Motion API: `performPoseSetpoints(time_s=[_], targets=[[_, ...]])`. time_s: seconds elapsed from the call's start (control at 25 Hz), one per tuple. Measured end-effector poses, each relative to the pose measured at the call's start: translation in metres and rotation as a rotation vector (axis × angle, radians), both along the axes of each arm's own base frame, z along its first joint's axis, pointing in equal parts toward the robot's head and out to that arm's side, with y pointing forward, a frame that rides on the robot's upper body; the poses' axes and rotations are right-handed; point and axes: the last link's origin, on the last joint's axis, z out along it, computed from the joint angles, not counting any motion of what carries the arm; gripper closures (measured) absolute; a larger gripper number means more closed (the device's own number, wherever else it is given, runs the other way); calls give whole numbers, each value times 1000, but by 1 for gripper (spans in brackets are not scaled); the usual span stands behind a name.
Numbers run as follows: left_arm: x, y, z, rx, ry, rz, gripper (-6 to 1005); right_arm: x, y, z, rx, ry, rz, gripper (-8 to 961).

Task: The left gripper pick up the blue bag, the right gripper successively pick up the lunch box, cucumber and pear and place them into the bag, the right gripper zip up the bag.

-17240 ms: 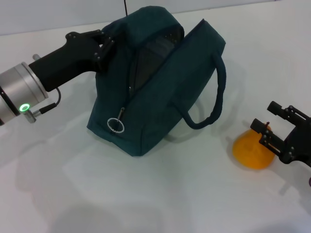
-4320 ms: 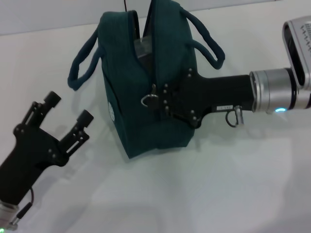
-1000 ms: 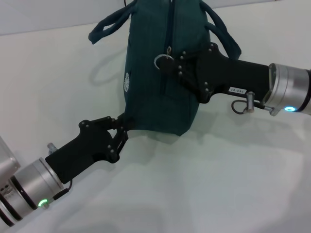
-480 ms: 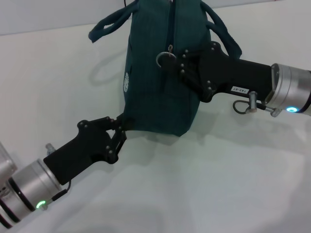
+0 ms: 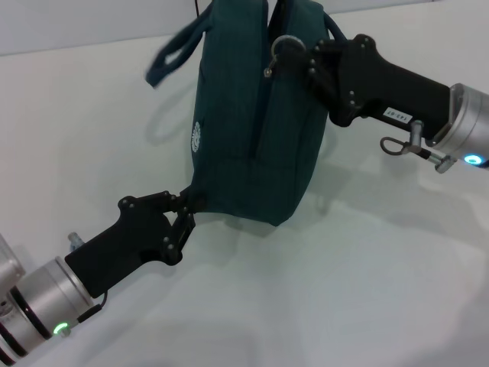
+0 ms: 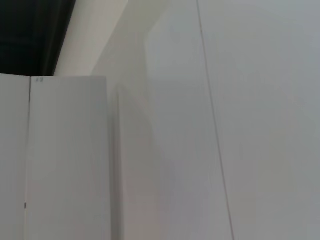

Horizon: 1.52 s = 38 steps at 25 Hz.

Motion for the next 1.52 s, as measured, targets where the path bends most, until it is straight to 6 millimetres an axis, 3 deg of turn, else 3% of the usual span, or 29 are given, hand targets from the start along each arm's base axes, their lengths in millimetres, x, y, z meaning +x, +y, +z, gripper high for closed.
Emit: performPoseSetpoints(time_s=[0.36, 0.76, 1.52], targets=[[-1, 1, -2, -4, 15, 6, 924, 6, 2, 10, 44, 36, -40, 942], [1, -1, -2, -23, 12, -17, 885, 11, 17, 21, 116, 45, -113, 941], [25, -14, 24, 29, -221, -137, 792, 4, 8, 22, 165, 41, -17, 941]])
